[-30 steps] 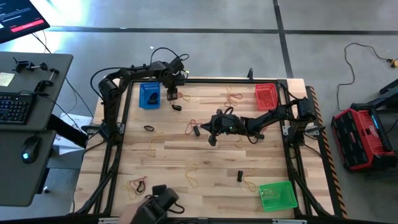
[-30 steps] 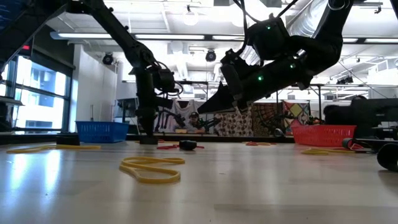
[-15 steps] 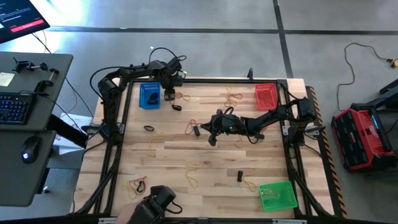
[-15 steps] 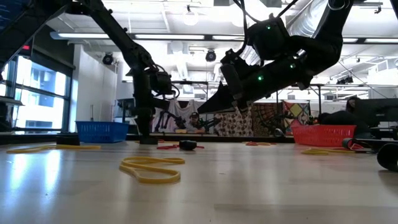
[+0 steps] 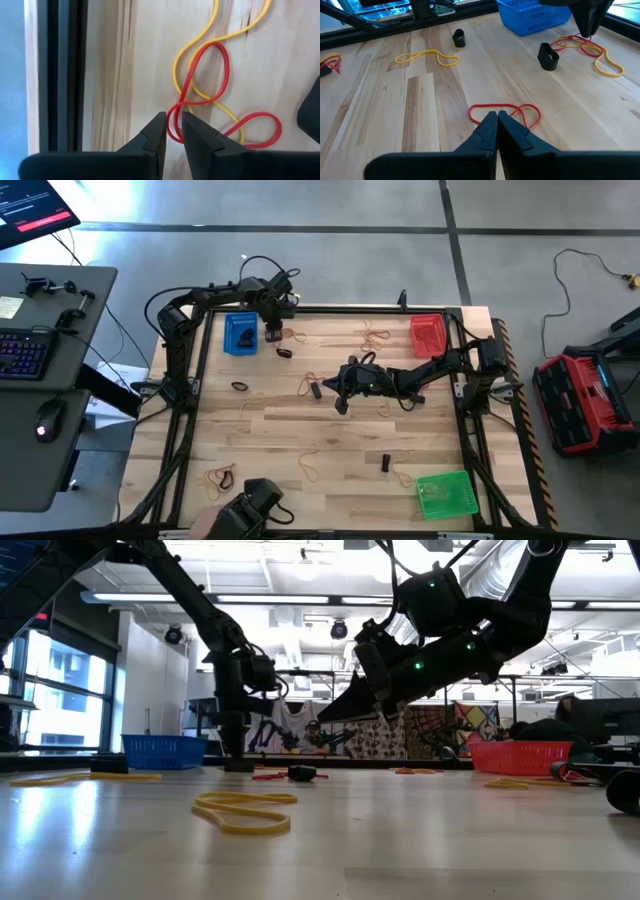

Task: Sort rubber bands into baskets
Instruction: Put the red rubber band into the red bin

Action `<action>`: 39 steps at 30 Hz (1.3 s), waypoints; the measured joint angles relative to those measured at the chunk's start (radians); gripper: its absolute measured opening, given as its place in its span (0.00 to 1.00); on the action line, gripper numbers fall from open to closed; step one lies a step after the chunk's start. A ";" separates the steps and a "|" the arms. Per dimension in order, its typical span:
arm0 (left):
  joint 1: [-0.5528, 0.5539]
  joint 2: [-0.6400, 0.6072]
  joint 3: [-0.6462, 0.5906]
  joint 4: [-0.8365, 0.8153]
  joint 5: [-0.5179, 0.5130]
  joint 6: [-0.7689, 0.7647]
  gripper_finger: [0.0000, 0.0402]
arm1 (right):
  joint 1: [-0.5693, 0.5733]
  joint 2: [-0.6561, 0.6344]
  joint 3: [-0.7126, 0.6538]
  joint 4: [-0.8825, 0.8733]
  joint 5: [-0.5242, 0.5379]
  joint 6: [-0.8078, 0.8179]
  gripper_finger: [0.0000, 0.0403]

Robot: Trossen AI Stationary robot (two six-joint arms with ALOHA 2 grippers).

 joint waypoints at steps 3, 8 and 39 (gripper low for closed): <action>0.000 0.000 0.000 -0.012 0.000 0.011 0.10 | 0.000 0.000 0.000 0.000 0.000 0.000 0.00; 0.000 0.000 0.000 -0.020 -0.024 0.027 0.02 | 0.000 0.000 0.000 0.000 0.000 0.000 0.00; -0.137 -0.445 -0.124 0.108 0.159 -0.124 0.00 | 0.013 0.000 0.000 -0.020 0.227 -0.030 0.23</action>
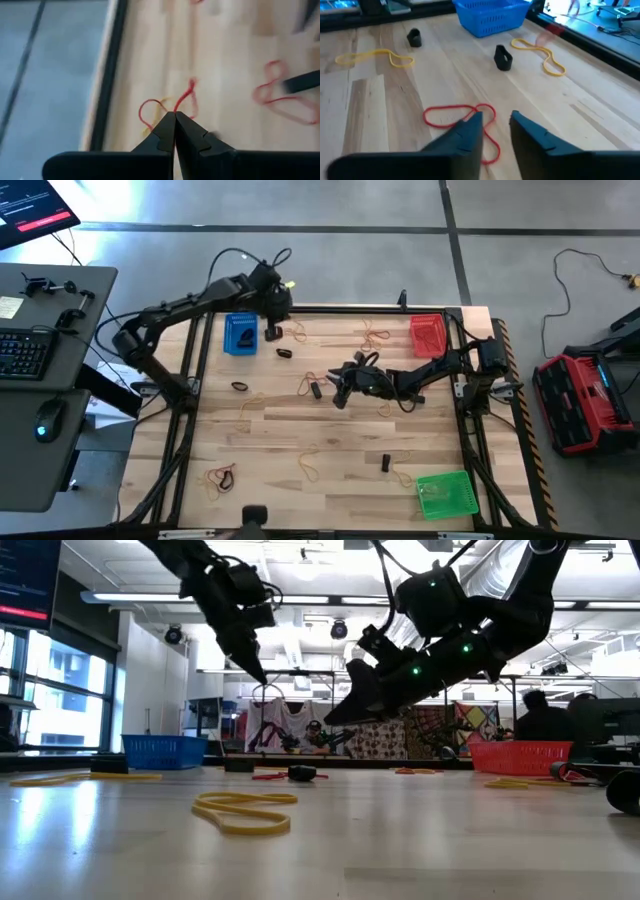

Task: Sort rubber bands into baskets
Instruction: Put the red rubber band into the red bin

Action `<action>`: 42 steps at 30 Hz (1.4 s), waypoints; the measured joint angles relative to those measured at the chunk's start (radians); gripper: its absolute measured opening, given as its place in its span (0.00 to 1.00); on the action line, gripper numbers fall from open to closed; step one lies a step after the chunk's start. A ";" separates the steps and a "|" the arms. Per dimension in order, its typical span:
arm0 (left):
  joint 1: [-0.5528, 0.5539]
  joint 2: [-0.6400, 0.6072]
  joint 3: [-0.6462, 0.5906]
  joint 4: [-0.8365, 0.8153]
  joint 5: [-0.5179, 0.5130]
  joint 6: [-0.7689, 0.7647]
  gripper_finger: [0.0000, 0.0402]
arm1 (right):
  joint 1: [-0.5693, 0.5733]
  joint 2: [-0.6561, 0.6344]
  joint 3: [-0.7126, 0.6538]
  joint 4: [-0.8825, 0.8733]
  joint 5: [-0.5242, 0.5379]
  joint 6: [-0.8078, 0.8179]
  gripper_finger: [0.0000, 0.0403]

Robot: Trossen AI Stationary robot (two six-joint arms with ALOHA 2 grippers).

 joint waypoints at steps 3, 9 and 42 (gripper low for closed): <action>-0.032 -0.050 -0.092 0.090 0.034 -0.028 0.00 | 0.000 0.000 0.000 0.043 0.001 -0.018 0.33; -0.114 -0.110 -0.260 0.308 0.039 -0.117 0.00 | 0.000 0.000 0.000 0.152 0.000 -0.123 0.46; -0.305 -0.109 -0.553 0.772 0.081 -0.272 0.00 | 0.062 0.000 0.248 -0.296 0.146 -0.175 0.48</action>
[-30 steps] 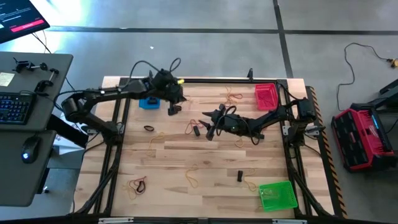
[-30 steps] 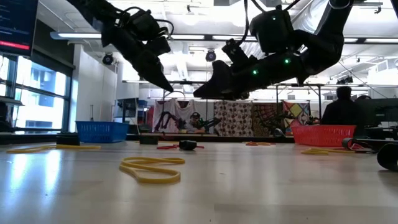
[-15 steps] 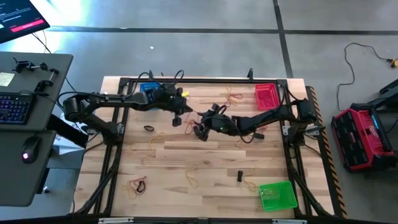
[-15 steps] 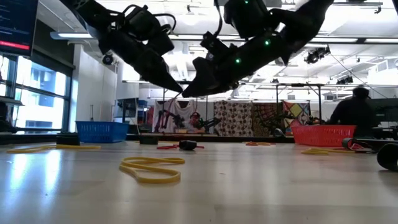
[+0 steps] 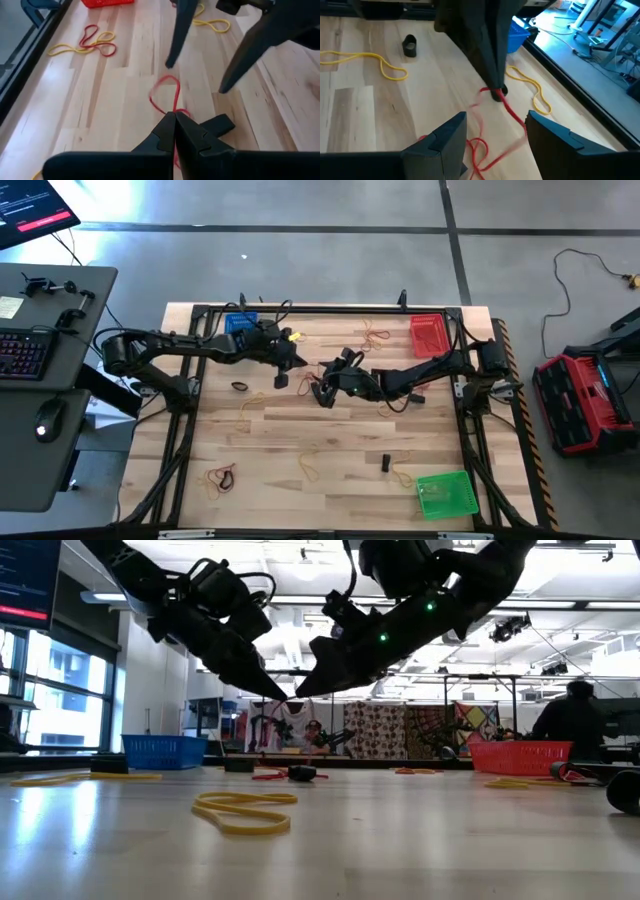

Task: Sort rubber bands into baskets
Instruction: Put the red rubber band into the red bin

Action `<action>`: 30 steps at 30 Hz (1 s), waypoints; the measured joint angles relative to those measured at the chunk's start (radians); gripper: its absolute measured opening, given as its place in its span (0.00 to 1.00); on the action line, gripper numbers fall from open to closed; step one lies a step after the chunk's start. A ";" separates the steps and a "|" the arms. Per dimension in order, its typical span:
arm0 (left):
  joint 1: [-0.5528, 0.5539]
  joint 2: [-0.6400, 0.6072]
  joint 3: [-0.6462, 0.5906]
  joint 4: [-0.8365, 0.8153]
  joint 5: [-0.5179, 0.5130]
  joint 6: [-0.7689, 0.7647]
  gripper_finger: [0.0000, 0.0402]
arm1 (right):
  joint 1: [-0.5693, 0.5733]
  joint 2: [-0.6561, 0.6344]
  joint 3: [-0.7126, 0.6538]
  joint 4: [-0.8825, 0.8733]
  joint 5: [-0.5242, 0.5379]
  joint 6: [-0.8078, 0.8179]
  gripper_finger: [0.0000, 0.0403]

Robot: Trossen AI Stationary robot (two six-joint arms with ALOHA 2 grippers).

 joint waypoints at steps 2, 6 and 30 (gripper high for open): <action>-0.007 0.000 -0.005 0.005 0.000 0.000 0.00 | 0.000 0.000 0.000 -0.003 0.000 -0.001 0.48; -0.033 0.000 -0.006 0.007 0.001 0.000 0.00 | -0.012 0.000 0.000 -0.012 -0.041 -0.022 0.48; -0.085 -0.037 -0.006 -0.013 -0.004 -0.020 0.07 | -0.031 -0.008 0.000 -0.046 -0.141 -0.032 0.01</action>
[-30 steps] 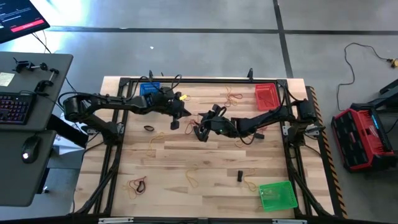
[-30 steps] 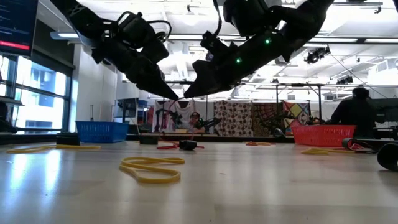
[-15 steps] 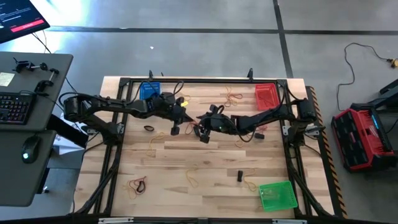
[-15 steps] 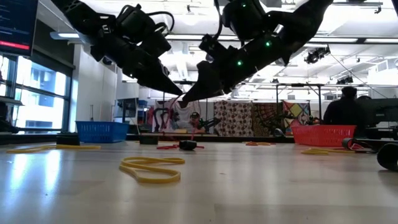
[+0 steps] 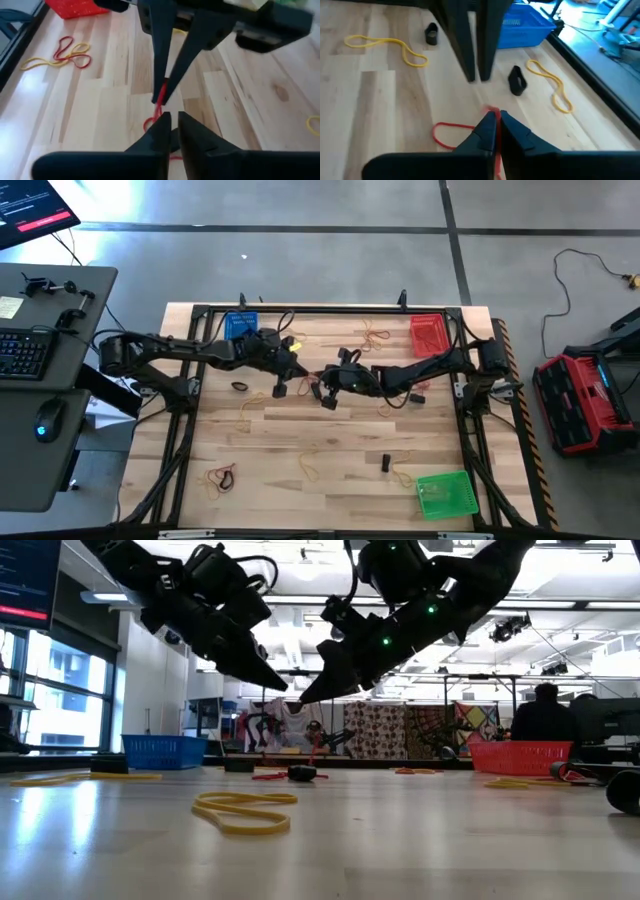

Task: Sort rubber bands into baskets
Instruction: Put the red rubber band into the red bin

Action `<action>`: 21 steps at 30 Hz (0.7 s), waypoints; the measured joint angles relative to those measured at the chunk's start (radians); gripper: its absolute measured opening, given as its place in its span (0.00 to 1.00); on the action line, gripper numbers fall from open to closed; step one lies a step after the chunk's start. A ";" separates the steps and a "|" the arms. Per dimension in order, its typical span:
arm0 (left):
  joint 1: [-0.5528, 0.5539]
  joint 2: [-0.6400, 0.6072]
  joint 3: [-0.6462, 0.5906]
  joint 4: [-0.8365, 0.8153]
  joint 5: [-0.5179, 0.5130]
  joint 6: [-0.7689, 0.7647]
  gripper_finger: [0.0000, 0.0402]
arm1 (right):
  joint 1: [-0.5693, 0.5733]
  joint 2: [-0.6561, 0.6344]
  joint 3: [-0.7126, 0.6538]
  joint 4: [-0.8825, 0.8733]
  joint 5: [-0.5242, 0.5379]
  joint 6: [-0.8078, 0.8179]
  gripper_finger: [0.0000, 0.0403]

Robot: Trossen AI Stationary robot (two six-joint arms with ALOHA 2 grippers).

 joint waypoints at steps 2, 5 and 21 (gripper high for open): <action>0.000 -0.020 0.000 0.001 0.000 -0.005 0.11 | 0.000 -0.003 0.000 0.001 0.004 -0.001 0.01; 0.000 -0.045 0.000 0.003 0.000 -0.006 0.17 | 0.000 -0.014 0.000 -0.003 0.004 -0.002 0.00; -0.037 -0.056 -0.248 0.482 0.066 -0.139 0.26 | -0.049 -0.285 0.000 -0.321 0.170 0.035 0.00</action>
